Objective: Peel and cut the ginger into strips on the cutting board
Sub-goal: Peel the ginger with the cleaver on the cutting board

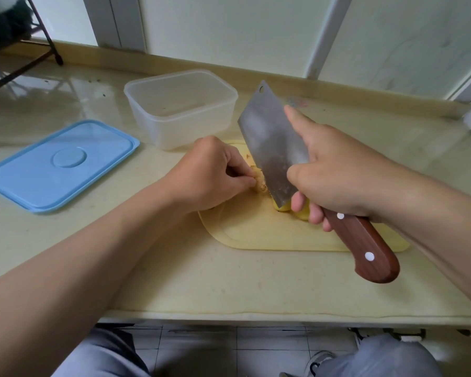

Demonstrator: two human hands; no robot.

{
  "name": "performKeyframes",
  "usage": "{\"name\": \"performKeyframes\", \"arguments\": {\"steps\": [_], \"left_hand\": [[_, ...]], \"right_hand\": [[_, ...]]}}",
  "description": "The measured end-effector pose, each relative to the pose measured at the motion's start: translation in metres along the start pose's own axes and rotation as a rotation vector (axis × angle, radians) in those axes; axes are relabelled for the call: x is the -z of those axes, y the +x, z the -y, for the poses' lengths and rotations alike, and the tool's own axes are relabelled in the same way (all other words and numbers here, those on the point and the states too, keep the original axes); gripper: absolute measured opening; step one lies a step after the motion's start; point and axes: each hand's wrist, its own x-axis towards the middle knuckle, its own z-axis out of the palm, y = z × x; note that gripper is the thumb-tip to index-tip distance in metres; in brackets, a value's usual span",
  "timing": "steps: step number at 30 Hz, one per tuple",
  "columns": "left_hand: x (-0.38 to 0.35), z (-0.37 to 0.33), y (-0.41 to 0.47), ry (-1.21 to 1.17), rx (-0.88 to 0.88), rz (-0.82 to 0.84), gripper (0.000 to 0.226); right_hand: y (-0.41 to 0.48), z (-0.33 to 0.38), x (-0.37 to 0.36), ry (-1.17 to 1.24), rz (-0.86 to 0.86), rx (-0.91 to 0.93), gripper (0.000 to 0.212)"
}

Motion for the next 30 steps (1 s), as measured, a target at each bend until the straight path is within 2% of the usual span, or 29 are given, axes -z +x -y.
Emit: {"name": "performKeyframes", "arguments": {"steps": [20,30], "left_hand": [[0.005,-0.004,0.0,0.032,0.059,-0.003,0.002],[0.005,-0.008,-0.002,0.127,-0.046,-0.008,0.003]], "right_hand": [[0.007,0.009,-0.011,-0.083,0.01,0.049,0.1],[-0.001,0.006,-0.011,-0.11,0.033,0.053,0.102]]}}
